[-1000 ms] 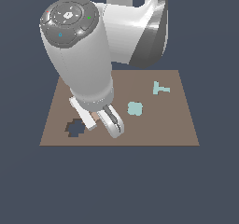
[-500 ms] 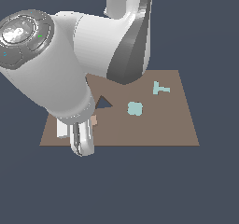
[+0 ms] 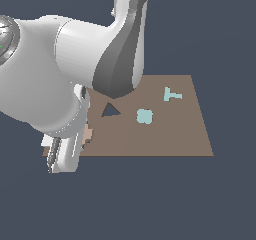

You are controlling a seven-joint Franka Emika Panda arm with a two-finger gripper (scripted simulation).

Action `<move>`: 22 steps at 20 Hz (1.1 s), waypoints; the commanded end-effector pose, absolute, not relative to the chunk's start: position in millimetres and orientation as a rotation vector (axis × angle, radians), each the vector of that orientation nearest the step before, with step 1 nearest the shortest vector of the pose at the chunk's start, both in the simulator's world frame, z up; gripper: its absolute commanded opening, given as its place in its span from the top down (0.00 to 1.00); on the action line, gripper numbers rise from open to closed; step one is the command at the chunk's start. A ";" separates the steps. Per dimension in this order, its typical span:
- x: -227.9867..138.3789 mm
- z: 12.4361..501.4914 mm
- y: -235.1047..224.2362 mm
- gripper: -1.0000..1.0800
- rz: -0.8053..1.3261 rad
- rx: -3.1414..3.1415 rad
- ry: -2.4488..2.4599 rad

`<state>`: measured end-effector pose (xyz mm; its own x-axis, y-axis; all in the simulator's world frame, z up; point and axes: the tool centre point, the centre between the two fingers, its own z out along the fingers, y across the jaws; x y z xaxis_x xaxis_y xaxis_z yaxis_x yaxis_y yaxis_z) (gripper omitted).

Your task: Insert a designated object into the corresponding slot on a board.

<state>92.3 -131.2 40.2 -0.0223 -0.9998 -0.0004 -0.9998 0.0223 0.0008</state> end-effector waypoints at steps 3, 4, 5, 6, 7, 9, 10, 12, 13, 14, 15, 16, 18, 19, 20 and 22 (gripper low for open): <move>93.6 40.7 -138.8 1.00 -0.001 2.131 -2.308; 93.6 40.8 -139.9 1.00 -0.001 2.123 -2.316; 93.6 40.8 -140.7 1.00 -0.001 2.116 -2.322; 93.6 40.8 -141.3 1.00 -0.001 2.112 -2.326; 93.5 40.8 -141.6 1.00 -0.001 2.109 -2.329; 93.2 40.4 -141.4 1.00 -0.002 2.113 -2.324; 93.3 40.0 -141.3 1.00 -0.002 2.113 -2.324; 93.4 36.8 -141.6 1.00 -0.002 2.111 -2.326; 93.5 34.3 -141.6 1.00 -0.001 2.110 -2.328; 93.6 32.3 -141.7 1.00 -0.001 2.109 -2.329; 93.6 31.1 -141.9 1.00 -0.001 2.109 -2.330; 93.7 30.7 -141.8 1.00 -0.001 2.109 -2.330; 93.7 30.7 -141.8 0.04 -0.001 2.109 -2.330; 93.7 30.7 -141.8 0.04 -0.001 2.109 -2.330; 93.7 30.7 -141.8 0.04 -0.001 2.109 -2.330; 93.7 30.7 -141.8 0.04 -0.001 2.109 -2.330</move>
